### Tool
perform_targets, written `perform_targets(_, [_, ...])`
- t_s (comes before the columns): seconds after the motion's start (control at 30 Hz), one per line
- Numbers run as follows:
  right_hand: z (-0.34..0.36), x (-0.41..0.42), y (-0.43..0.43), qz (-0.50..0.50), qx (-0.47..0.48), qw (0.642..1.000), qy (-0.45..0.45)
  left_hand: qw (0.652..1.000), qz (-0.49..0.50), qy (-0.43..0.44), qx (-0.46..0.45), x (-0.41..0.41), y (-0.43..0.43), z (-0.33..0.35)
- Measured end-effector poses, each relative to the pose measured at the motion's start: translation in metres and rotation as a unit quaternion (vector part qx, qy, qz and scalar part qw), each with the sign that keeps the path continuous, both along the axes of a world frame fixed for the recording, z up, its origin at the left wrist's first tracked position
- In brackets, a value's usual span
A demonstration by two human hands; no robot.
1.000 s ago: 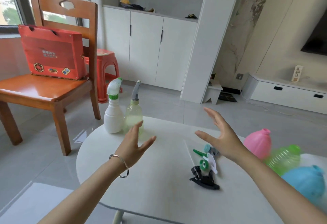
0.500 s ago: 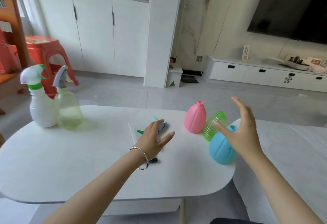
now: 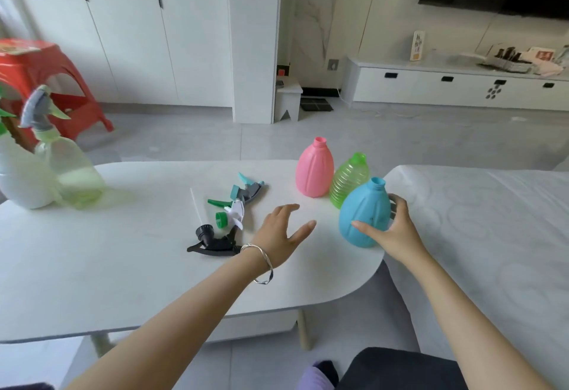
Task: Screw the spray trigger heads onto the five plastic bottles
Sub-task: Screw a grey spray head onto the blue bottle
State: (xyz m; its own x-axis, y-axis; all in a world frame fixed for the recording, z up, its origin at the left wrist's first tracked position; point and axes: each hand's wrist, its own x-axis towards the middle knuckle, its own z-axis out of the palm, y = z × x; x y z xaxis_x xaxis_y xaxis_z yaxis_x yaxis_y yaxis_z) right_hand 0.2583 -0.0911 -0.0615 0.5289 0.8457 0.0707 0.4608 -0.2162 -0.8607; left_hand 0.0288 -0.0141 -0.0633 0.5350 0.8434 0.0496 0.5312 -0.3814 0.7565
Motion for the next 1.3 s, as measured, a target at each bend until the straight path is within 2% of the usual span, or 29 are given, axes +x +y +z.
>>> perform_targets(0.4, [0.003,-0.007,0.003,-0.004,0.004,1.0,0.016,0.999,-0.03,-0.011,-0.006,0.008,-0.002,-0.009])
perform_targets(0.63, [0.036,-0.056,0.008,0.066,0.047,0.99,0.117,0.991,-0.025,-0.115,-0.066,-0.007,0.005,0.001])
perform_targets(0.87, [0.06,-0.126,0.033,0.189,0.054,0.943,0.27,0.941,-0.012,-0.263,-0.215,-0.059,0.019,0.023])
perform_targets(1.03, [0.057,-0.171,0.056,0.244,0.029,0.921,0.304,0.895,0.009,-0.341,-0.287,-0.116,0.036,0.027])
perform_targets(1.13, [0.054,-0.185,0.071,0.253,0.02,0.924,0.286,0.881,0.032,-0.37,-0.294,-0.15,0.049,0.03])
perform_targets(1.3, [0.036,-0.171,0.107,0.158,0.016,0.958,0.24,0.868,0.084,-0.4,-0.283,-0.203,0.073,0.032])
